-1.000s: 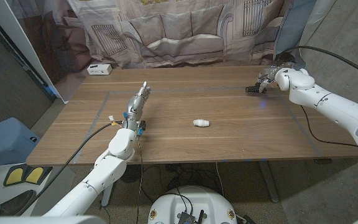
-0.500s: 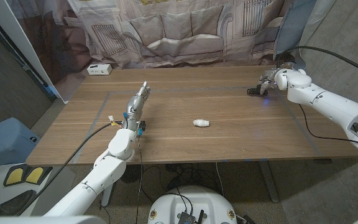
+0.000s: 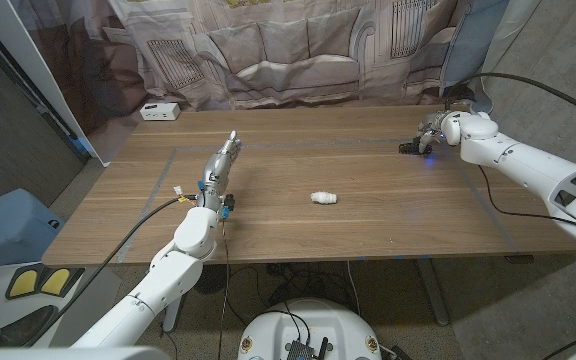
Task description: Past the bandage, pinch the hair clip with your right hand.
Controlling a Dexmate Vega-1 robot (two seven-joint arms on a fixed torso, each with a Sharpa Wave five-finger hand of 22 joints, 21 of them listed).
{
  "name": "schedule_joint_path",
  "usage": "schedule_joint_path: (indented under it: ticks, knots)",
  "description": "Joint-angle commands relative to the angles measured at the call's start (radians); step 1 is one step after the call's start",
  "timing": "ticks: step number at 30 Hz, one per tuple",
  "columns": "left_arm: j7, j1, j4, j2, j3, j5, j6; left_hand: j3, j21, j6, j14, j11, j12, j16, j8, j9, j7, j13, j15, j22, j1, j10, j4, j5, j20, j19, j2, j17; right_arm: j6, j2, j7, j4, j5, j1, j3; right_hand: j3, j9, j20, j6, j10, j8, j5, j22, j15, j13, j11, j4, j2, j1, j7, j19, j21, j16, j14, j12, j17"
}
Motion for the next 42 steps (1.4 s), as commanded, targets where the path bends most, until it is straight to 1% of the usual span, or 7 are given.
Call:
schedule_joint_path:
  ticks: [1, 6, 11, 21, 29, 32, 42]
  knots:
    - [0.006, -0.002, -0.004, -0.003, -0.001, 0.005, 0.004, 0.005, 0.002, 0.009, 0.004, 0.001, -0.003, -0.003, -0.002, 0.002, -0.001, 0.005, 0.001, 0.006, 0.001, 0.007, -0.004, -0.001, 0.003, -0.006, 0.005, 0.001, 0.006, 0.019, -0.010, 0.055, 0.017, 0.026, -0.034, 0.009, -0.001, -0.002, 0.136, -0.006, -0.009, 0.001, 0.001, -0.021, 0.001, 0.002, 0.006, 0.028, -0.041, 0.047, 0.000, 0.008, 0.007, -0.005, 0.005, -0.001]
    - [-0.002, -0.008, 0.006, -0.006, 0.004, -0.001, 0.007, 0.006, 0.002, 0.010, 0.004, 0.004, -0.003, -0.003, -0.002, 0.002, -0.002, 0.005, 0.001, 0.006, 0.001, 0.008, -0.004, -0.002, 0.003, -0.006, 0.005, 0.001, 0.008, 0.029, -0.009, 0.079, 0.020, 0.038, -0.047, 0.003, -0.001, 0.003, 0.109, -0.016, -0.026, -0.001, 0.001, -0.016, -0.001, 0.005, 0.009, 0.021, -0.051, 0.042, -0.005, 0.007, 0.006, -0.011, 0.003, -0.005]
    - [0.002, -0.008, 0.006, -0.005, 0.002, 0.002, 0.005, 0.006, 0.002, 0.009, 0.004, 0.000, -0.003, -0.003, -0.002, 0.002, -0.001, 0.005, 0.000, 0.006, 0.001, 0.008, -0.005, -0.002, 0.003, -0.006, 0.005, 0.001, 0.009, 0.042, -0.013, 0.104, 0.026, 0.049, -0.059, -0.002, -0.003, 0.010, 0.024, -0.034, -0.075, 0.001, 0.001, -0.006, -0.005, 0.004, 0.011, 0.012, -0.066, 0.046, -0.010, 0.007, 0.006, -0.020, 0.003, -0.011]
    - [0.007, -0.003, 0.002, -0.001, -0.004, 0.001, 0.008, 0.007, 0.002, 0.009, 0.003, 0.003, -0.003, -0.003, -0.002, 0.002, -0.001, 0.005, -0.001, 0.006, 0.001, 0.009, -0.005, -0.002, 0.003, -0.007, 0.005, 0.001, 0.015, 0.059, -0.020, 0.143, 0.042, 0.065, -0.079, -0.006, -0.003, 0.017, -0.031, -0.057, -0.108, 0.004, 0.000, -0.003, -0.007, 0.010, 0.011, 0.001, -0.075, 0.044, -0.014, 0.007, 0.004, -0.035, 0.000, -0.015]
    - [0.001, -0.008, 0.006, -0.001, -0.004, -0.001, 0.005, 0.008, 0.002, 0.010, 0.005, 0.002, -0.003, -0.002, -0.002, 0.002, -0.001, 0.005, -0.001, 0.006, 0.001, 0.008, -0.006, -0.002, 0.003, -0.007, 0.005, 0.001, 0.006, 0.058, -0.011, 0.144, 0.048, 0.072, -0.090, -0.018, -0.001, 0.025, -0.119, -0.085, -0.159, 0.009, 0.000, 0.004, -0.009, 0.018, 0.017, -0.012, -0.100, 0.047, -0.020, 0.007, 0.004, -0.054, 0.001, -0.018]
    - [-0.002, -0.010, 0.012, -0.004, -0.003, -0.004, 0.002, 0.008, 0.002, 0.009, 0.005, 0.000, -0.003, -0.002, -0.002, 0.002, -0.001, 0.005, -0.001, 0.006, 0.001, 0.008, -0.006, -0.002, 0.003, -0.007, 0.005, 0.001, 0.002, 0.055, -0.006, 0.138, 0.051, 0.071, -0.091, -0.024, 0.000, 0.028, -0.176, -0.093, -0.190, 0.011, 0.001, 0.007, -0.010, 0.018, 0.019, -0.021, -0.111, 0.063, -0.024, 0.007, 0.006, -0.057, 0.004, -0.020]
    - [-0.006, -0.012, 0.018, -0.004, -0.001, -0.007, 0.002, 0.009, 0.002, 0.009, 0.004, 0.003, -0.003, -0.003, -0.003, 0.002, -0.001, 0.005, 0.001, 0.006, 0.000, 0.008, -0.006, -0.002, 0.003, -0.006, 0.005, 0.001, 0.000, 0.051, 0.005, 0.133, 0.056, 0.072, -0.097, -0.041, 0.002, 0.038, -0.269, -0.133, -0.241, 0.018, 0.001, 0.025, -0.012, 0.024, 0.028, -0.038, -0.144, 0.079, -0.036, 0.005, 0.001, -0.094, 0.000, -0.022]
